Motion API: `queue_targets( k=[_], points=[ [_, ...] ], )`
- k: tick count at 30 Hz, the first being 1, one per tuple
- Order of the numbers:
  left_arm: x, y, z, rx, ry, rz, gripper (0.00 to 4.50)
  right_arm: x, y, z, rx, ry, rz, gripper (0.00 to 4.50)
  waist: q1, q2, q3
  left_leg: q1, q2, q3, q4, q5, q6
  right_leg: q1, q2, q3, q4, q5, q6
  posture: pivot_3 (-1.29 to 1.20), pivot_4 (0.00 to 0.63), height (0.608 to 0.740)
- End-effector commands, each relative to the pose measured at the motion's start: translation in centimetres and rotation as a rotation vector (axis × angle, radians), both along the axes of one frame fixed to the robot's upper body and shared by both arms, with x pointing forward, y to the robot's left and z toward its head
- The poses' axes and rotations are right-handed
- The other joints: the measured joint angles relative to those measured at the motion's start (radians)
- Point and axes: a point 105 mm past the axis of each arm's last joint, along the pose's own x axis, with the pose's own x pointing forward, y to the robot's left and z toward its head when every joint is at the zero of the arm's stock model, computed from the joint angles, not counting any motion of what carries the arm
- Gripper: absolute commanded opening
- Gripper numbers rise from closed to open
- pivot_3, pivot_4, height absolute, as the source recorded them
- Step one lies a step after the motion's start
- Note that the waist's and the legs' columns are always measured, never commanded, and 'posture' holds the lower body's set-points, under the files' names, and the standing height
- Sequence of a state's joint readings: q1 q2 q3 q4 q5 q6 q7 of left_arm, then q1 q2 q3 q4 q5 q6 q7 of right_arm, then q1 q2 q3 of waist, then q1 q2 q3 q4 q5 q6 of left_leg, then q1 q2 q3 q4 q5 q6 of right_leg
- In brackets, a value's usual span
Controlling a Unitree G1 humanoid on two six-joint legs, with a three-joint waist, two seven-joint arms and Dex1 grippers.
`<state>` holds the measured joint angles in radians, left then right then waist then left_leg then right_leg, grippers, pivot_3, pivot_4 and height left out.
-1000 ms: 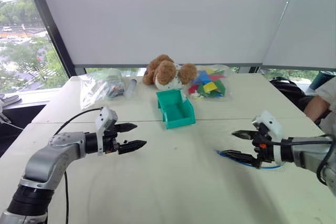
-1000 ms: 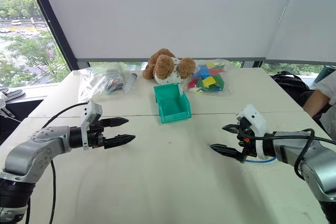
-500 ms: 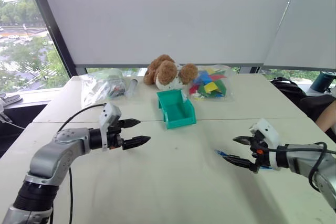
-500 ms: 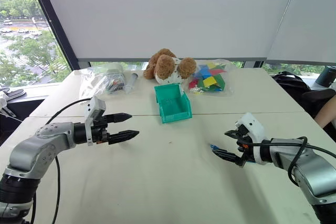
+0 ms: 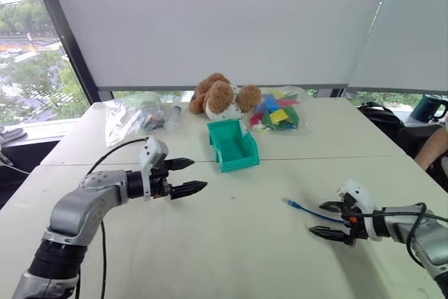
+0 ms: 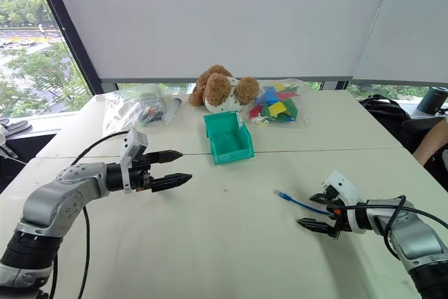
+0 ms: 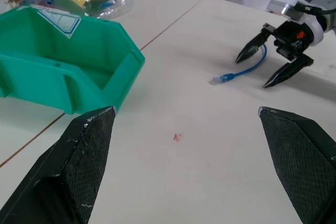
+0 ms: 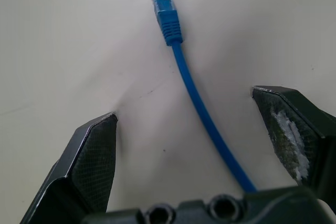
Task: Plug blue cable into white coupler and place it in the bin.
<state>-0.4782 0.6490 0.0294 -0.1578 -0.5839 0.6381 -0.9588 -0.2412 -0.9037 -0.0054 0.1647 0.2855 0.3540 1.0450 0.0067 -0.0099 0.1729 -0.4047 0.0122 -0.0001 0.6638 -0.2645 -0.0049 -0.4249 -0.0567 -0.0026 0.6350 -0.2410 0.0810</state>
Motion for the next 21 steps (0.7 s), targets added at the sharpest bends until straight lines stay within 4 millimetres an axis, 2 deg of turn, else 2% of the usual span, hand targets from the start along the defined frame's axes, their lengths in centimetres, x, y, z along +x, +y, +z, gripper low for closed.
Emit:
queue_targets(
  k=[1,8,12,16,20,21],
  points=[
    [-0.1,0.1,0.9,-0.002,-0.054,-0.001,4.5,0.2,-0.3,-1.3,-0.019,0.026,0.0,3.64,0.0,0.0,0.0,0.001,0.0,0.0,0.0,0.0,0.0,0.001,0.0,0.0,0.0,0.0,0.0,0.0,0.15,0.74],
    [-0.2,0.2,0.9,-0.004,-0.059,0.008,4.5,0.8,0.4,-1.0,0.003,0.018,0.028,0.06,-0.001,0.0,0.0,0.006,0.0,0.0,0.0,0.0,0.0,0.007,0.0,0.0,0.0,0.0,0.0,0.0,0.15,0.74],
    [-0.3,0.2,0.7,-0.001,-0.058,0.008,4.5,1.0,2.1,-0.7,-0.012,0.007,0.103,0.06,-0.004,0.0,0.0,0.014,0.0,0.0,-0.001,0.0,0.0,0.014,0.0,0.0,-0.002,-0.001,-0.002,0.0,0.15,0.74],
    [-0.2,0.3,0.7,0.0,-0.052,0.006,4.5,0.9,6.7,0.7,0.0,-0.022,0.272,0.06,-0.019,0.0,0.0,0.015,0.002,-0.002,-0.001,-0.001,0.001,0.015,0.001,0.0,-0.002,-0.001,-0.002,0.0,0.15,0.74],
    [-0.2,0.2,0.4,0.006,-0.041,-0.009,4.5,0.8,12.3,1.1,-0.016,-0.032,0.474,0.06,-0.024,0.0,0.0,0.015,0.002,-0.004,-0.002,-0.001,0.001,0.014,0.002,0.0,-0.001,0.0,0.0,0.0,0.15,0.74],
    [-0.2,0.2,0.3,0.006,-0.041,-0.011,4.5,1.0,13.1,1.1,-0.023,-0.034,0.502,0.06,-0.024,0.0,0.0,0.014,0.002,-0.004,-0.002,-0.001,0.001,0.013,0.002,0.0,-0.001,0.0,0.0,0.0,0.15,0.74]
  ],
)
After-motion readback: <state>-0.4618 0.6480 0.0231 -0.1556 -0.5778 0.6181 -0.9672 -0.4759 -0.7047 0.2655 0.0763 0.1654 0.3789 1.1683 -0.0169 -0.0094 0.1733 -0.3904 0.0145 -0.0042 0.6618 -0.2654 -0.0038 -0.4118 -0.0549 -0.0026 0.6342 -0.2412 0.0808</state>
